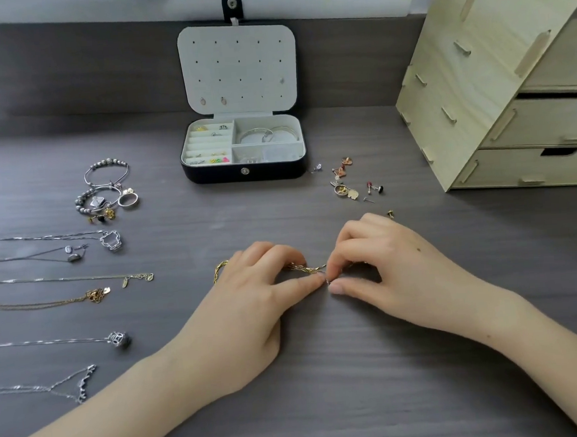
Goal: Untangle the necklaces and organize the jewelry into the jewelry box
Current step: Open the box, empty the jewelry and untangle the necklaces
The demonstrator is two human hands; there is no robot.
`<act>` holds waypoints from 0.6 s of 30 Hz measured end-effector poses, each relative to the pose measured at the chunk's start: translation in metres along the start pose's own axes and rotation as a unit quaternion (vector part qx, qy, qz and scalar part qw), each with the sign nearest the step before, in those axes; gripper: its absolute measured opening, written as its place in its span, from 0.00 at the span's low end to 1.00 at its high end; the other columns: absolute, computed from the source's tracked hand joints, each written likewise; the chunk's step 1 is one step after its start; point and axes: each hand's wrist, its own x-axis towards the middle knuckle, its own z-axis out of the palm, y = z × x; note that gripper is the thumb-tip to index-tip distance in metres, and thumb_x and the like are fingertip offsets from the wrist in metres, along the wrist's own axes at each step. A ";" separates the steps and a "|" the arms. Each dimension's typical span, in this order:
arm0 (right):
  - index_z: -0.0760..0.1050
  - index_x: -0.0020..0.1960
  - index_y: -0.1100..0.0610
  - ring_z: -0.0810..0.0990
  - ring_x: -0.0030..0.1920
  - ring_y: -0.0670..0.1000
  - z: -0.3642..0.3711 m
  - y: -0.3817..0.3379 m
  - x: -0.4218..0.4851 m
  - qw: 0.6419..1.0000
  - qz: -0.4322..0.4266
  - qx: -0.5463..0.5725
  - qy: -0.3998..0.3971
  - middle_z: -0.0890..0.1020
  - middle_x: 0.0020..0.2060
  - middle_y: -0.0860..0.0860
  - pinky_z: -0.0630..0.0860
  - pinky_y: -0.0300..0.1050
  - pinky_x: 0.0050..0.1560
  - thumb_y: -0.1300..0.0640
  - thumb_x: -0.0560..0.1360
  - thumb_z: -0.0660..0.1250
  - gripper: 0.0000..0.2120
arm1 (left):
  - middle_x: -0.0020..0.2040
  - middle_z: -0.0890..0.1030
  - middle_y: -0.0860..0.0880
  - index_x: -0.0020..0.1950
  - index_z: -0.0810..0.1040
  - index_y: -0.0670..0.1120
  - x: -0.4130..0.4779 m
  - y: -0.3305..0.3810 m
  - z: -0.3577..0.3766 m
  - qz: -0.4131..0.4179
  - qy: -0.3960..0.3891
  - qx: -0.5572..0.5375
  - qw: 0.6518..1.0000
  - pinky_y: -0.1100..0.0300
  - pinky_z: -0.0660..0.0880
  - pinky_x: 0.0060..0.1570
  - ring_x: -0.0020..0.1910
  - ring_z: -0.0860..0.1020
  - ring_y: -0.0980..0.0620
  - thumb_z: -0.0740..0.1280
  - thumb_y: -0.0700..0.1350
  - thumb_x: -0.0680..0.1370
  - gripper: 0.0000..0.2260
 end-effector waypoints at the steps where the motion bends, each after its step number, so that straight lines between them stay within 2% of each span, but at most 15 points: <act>1: 0.79 0.41 0.50 0.69 0.40 0.46 0.002 0.001 0.001 1.000 -0.012 -0.004 0.001 0.76 0.39 0.44 0.69 0.43 0.40 0.44 0.70 0.61 0.12 | 0.55 0.76 0.48 0.62 0.75 0.52 0.000 -0.001 0.000 0.000 0.001 -0.005 1.000 0.47 0.74 0.43 0.51 0.75 0.44 0.52 0.38 0.69 0.25; 4: 0.78 0.40 0.54 0.68 0.39 0.46 0.005 0.003 0.004 0.998 -0.047 -0.025 0.017 0.77 0.37 0.46 0.66 0.40 0.40 0.47 0.73 0.60 0.13 | 0.55 0.76 0.49 0.60 0.75 0.51 -0.001 -0.003 -0.002 -0.005 0.004 -0.008 1.000 0.49 0.73 0.42 0.52 0.74 0.47 0.53 0.39 0.69 0.23; 7: 0.77 0.39 0.57 0.67 0.38 0.45 0.007 0.004 0.006 0.997 -0.055 -0.007 0.053 0.77 0.36 0.47 0.64 0.36 0.40 0.50 0.75 0.60 0.13 | 0.55 0.77 0.50 0.58 0.77 0.50 -0.004 -0.005 -0.004 -0.011 0.007 -0.007 1.000 0.52 0.68 0.46 0.53 0.73 0.49 0.53 0.38 0.68 0.22; 12: 0.73 0.40 0.52 0.71 0.36 0.42 0.002 0.003 0.006 0.987 0.041 0.141 0.064 0.76 0.33 0.44 0.65 0.30 0.38 0.50 0.76 0.62 0.09 | 0.54 0.79 0.50 0.54 0.80 0.50 -0.005 -0.005 -0.008 -0.009 0.008 -0.006 1.000 0.54 0.64 0.49 0.52 0.73 0.51 0.51 0.38 0.67 0.23; 15: 0.74 0.40 0.55 0.75 0.34 0.44 0.000 0.002 0.008 0.969 0.091 0.221 0.061 0.79 0.32 0.45 0.69 0.33 0.36 0.56 0.78 0.63 0.08 | 0.53 0.79 0.50 0.52 0.82 0.51 -0.006 -0.004 -0.010 -0.007 0.012 -0.006 1.000 0.55 0.63 0.50 0.50 0.73 0.51 0.51 0.38 0.68 0.24; 18: 0.73 0.40 0.56 0.76 0.32 0.47 -0.001 0.000 0.014 0.963 0.110 0.236 0.067 0.80 0.32 0.45 0.72 0.38 0.36 0.60 0.78 0.63 0.08 | 0.54 0.79 0.49 0.52 0.82 0.54 -0.006 -0.005 -0.010 -0.009 0.006 0.002 1.000 0.55 0.63 0.52 0.50 0.74 0.48 0.50 0.38 0.67 0.26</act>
